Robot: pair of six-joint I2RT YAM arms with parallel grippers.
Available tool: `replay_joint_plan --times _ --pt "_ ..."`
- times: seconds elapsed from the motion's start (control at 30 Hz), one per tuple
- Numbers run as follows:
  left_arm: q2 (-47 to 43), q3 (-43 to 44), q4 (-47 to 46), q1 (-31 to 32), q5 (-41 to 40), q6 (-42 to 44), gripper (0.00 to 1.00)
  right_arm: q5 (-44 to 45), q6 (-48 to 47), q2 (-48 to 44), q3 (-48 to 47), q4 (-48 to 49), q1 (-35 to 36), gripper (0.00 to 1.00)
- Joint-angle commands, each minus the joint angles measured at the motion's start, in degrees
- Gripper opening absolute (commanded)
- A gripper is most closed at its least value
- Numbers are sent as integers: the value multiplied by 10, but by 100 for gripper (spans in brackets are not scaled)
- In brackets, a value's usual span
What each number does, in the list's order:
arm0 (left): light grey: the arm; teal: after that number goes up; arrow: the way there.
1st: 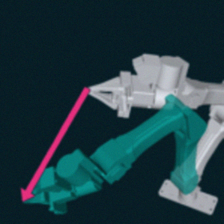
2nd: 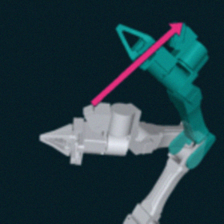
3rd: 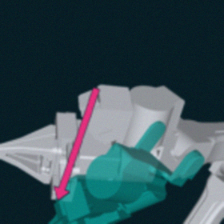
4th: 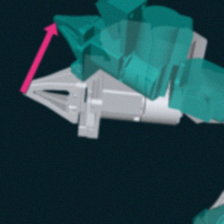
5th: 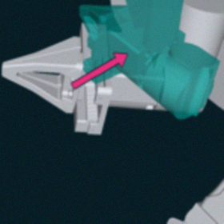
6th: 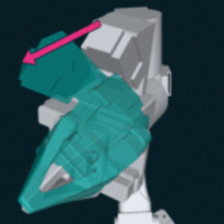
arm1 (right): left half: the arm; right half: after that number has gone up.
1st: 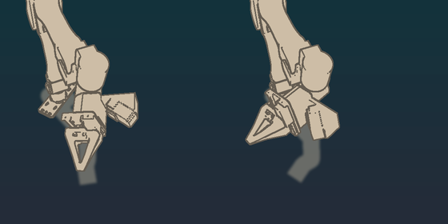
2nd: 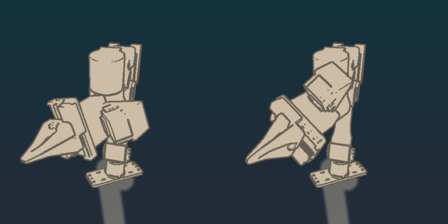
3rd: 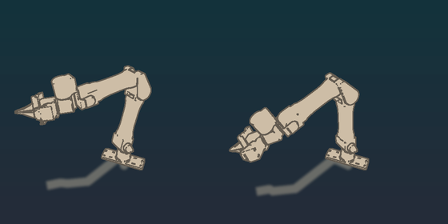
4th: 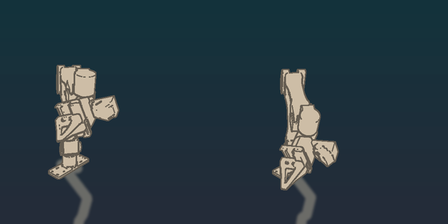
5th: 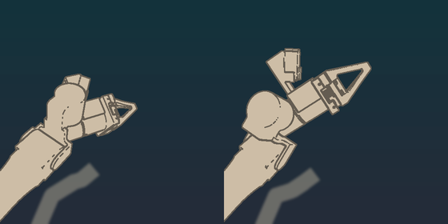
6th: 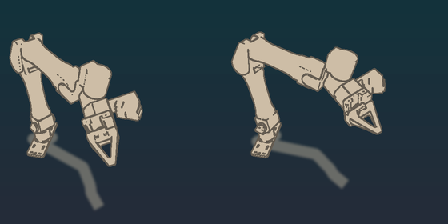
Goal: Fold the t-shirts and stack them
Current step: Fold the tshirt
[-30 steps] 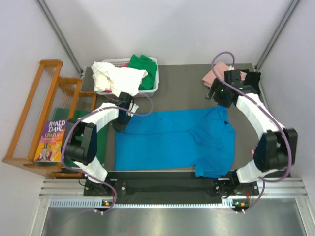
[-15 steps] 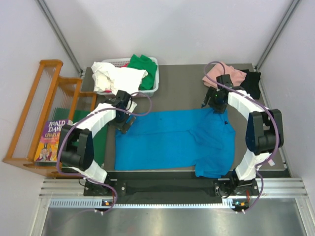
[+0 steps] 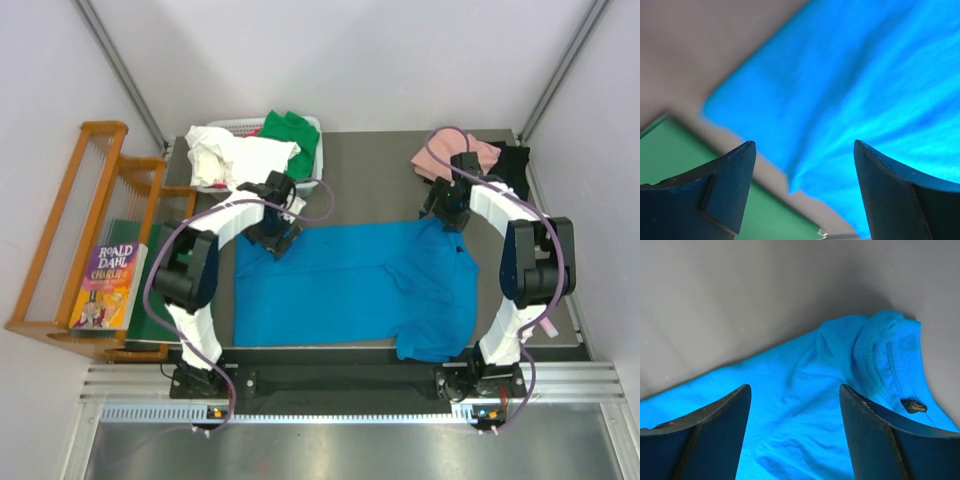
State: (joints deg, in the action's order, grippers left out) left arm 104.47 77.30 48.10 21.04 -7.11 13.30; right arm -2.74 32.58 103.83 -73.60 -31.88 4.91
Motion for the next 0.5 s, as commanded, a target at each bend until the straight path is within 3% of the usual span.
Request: replay_joint_plan --times 0.0,0.47 --pt "58 5 -24 -2 30 -10 82 -6 -7 5 -10 21 -13 71" --pt "74 -15 -41 -35 43 1 81 -27 5 60 -33 31 -93 70"
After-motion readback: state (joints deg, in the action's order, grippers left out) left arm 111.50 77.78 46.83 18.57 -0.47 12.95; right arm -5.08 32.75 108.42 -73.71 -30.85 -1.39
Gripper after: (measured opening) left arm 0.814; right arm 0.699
